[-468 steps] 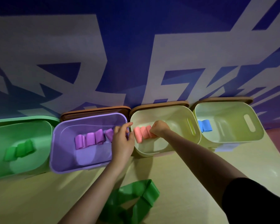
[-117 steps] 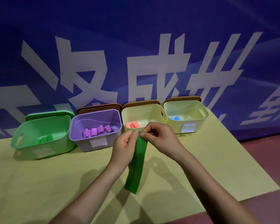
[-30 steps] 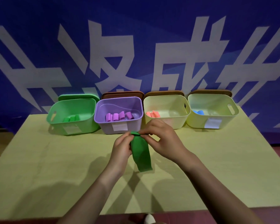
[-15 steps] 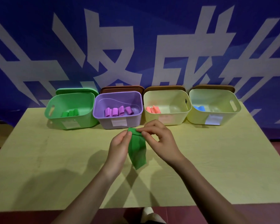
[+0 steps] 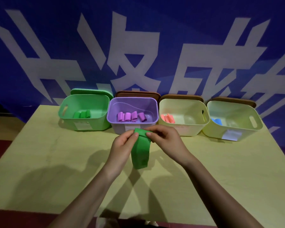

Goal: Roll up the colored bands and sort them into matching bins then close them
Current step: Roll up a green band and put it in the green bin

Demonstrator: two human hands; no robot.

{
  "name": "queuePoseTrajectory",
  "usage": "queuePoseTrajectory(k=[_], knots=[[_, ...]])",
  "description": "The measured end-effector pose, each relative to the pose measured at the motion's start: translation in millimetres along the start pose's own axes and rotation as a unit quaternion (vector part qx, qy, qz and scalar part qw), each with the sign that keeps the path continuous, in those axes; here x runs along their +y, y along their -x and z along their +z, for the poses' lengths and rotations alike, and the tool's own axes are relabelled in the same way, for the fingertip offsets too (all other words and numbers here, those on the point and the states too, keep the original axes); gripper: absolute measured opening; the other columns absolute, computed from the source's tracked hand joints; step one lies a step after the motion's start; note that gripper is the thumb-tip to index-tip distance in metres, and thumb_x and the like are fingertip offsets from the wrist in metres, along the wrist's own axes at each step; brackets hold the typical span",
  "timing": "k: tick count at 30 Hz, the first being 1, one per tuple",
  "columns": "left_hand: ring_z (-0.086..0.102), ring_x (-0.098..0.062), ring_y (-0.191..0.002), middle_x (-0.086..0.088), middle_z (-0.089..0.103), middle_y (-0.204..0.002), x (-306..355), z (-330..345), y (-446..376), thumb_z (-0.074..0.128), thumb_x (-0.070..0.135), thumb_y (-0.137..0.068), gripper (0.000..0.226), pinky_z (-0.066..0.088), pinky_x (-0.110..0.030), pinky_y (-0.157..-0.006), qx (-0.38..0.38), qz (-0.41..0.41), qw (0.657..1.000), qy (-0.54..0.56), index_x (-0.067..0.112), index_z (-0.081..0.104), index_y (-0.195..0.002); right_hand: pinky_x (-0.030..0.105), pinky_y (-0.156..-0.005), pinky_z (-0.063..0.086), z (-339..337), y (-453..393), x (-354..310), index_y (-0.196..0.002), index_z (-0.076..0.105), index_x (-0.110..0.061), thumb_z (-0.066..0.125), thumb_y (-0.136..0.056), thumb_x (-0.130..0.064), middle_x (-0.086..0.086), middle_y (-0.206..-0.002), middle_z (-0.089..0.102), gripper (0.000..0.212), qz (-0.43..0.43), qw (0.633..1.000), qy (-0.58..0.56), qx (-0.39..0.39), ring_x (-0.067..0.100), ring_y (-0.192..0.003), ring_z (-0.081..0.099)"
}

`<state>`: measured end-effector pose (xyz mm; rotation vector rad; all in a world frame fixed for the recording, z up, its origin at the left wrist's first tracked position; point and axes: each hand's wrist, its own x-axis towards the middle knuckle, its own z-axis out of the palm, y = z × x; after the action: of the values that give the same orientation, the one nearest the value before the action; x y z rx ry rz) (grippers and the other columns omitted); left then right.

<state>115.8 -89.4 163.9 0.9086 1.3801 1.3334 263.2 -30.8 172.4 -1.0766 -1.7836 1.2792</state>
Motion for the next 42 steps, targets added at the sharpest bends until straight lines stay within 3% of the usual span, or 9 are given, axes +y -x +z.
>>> queuePoseTrajectory(k=[4,9,14,24,29,31,34,38,42], knots=[[0.062,-0.023,-0.08,-0.018,0.069,-0.093,13.0,-32.8,-7.6,0.048,0.01,-0.098,0.02,0.047,-0.034,-0.076,0.009,0.055,0.996,-0.063,0.012,0.068,-0.096,0.016,-0.064,0.042,28.9,-23.2,-16.5,-0.084,0.065,-0.023,0.066,-0.088,-0.009,-0.008,-0.073,0.062,0.014,-0.037,0.998,0.047,-0.016,0.003,-0.065,0.053],[0.048,-0.01,-0.061,0.001,0.057,-0.063,22.2,-74.7,-20.5,0.051,0.018,-0.094,0.021,0.038,-0.027,-0.058,0.076,0.126,0.984,-0.097,0.016,0.061,-0.076,0.028,-0.065,0.044,79.4,-48.4,-37.1,-0.082,0.061,-0.01,0.058,-0.084,-0.022,0.004,-0.076,0.062,0.012,-0.128,0.983,0.134,0.017,0.015,-0.069,0.055],[0.062,-0.023,-0.083,-0.009,0.071,-0.083,36.5,-118.1,-39.5,0.054,0.014,-0.095,0.026,0.047,-0.039,-0.081,0.065,0.002,0.996,0.059,0.011,0.074,-0.078,0.008,-0.064,0.036,115.3,-74.6,-50.5,-0.084,0.066,-0.011,0.062,-0.082,-0.014,-0.008,-0.076,0.055,0.006,-0.212,0.959,0.17,0.084,0.0,-0.068,0.048],[0.06,-0.025,-0.091,-0.014,0.066,-0.093,45.7,-164.0,-53.5,0.052,0.017,-0.096,0.023,0.043,-0.04,-0.087,0.046,-0.022,0.99,0.131,0.013,0.072,-0.086,0.014,-0.077,0.036,141.8,-101.2,-57.2,-0.101,0.072,-0.007,0.054,-0.091,-0.019,0.006,-0.089,0.064,0.024,-0.352,0.888,0.296,0.021,0.015,-0.087,0.052],[0.055,-0.024,-0.089,-0.013,0.061,-0.089,44.7,-172.1,-53.2,0.062,0.025,-0.089,0.019,0.041,-0.039,-0.084,0.041,0.015,0.993,0.109,0.008,0.067,-0.084,0.019,-0.083,0.043,147.4,-98.4,-53.7,-0.112,0.071,-0.016,0.05,-0.09,-0.016,0.001,-0.098,0.064,0.031,-0.287,0.925,0.251,-0.002,0.014,-0.095,0.057],[0.051,-0.023,-0.086,-0.012,0.056,-0.088,46.3,-176.9,-51.5,0.065,0.035,-0.083,0.039,0.039,-0.039,-0.08,0.04,0.049,0.995,0.072,-0.003,0.061,-0.091,0.02,-0.083,0.045,153.7,-94.9,-54.5,-0.113,0.07,-0.02,0.051,-0.091,-0.01,-0.001,-0.101,0.065,0.031,-0.24,0.955,0.175,0.0,0.011,-0.097,0.059],[0.055,-0.021,-0.081,-0.017,0.06,-0.084,48.5,-180.7,-48.5,0.056,0.018,-0.095,0.026,0.044,-0.036,-0.076,0.056,0.094,0.994,0.021,-0.007,0.059,-0.09,0.017,-0.084,0.047,163.4,-87.6,-60.7,-0.116,0.065,-0.03,0.051,-0.091,-0.008,0.003,-0.107,0.067,0.037,-0.133,0.99,0.037,-0.002,0.009,-0.095,0.061],[0.054,-0.019,-0.075,-0.027,0.06,-0.085,46.2,-183.1,-46.0,0.052,0.011,-0.096,0.021,0.045,-0.03,-0.069,0.052,0.146,0.986,-0.061,-0.008,0.059,-0.089,0.016,-0.075,0.049,173.9,-84.9,-65.7,-0.107,0.067,-0.023,0.06,-0.092,-0.008,0.012,-0.099,0.069,0.022,-0.027,0.996,-0.084,0.029,0.009,-0.085,0.062],[0.044,-0.009,-0.061,0.0,0.049,-0.062,39.7,-176.7,-41.1,0.053,0.02,-0.094,0.027,0.036,-0.025,-0.058,0.049,0.181,0.975,-0.117,0.004,0.051,-0.072,0.027,-0.074,0.048,174.8,-83.3,-58.3,-0.082,0.067,-0.019,0.068,-0.085,-0.006,0.007,-0.081,0.066,0.013,-0.006,0.995,-0.097,0.032,0.013,-0.076,0.059]])
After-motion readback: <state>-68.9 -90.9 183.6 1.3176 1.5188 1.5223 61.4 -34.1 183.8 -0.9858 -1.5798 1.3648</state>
